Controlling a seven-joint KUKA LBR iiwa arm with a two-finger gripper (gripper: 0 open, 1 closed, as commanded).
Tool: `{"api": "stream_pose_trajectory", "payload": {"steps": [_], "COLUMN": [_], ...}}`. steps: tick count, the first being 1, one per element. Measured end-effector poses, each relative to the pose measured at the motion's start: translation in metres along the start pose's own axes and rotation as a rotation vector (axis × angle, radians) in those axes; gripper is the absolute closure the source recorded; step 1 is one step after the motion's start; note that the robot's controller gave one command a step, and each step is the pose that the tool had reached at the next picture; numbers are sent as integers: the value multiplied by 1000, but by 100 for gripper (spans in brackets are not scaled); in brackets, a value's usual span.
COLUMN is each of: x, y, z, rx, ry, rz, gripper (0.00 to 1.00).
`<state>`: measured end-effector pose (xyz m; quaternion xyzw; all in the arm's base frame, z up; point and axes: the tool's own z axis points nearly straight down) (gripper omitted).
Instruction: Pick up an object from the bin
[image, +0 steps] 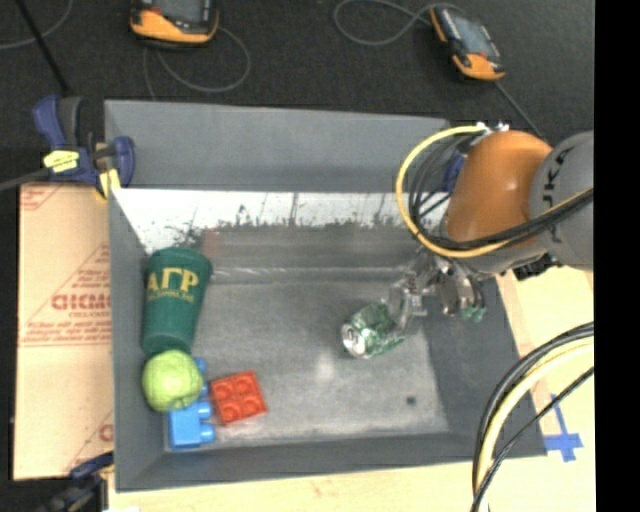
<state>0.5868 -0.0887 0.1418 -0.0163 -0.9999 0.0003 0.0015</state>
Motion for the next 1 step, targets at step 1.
{"api": "stream_pose_trajectory", "payload": {"steps": [1], "x": [-12], "y": [-19], "z": [-60], "rx": [1], "ry": [-4], "rz": [4], "gripper": [100]}}
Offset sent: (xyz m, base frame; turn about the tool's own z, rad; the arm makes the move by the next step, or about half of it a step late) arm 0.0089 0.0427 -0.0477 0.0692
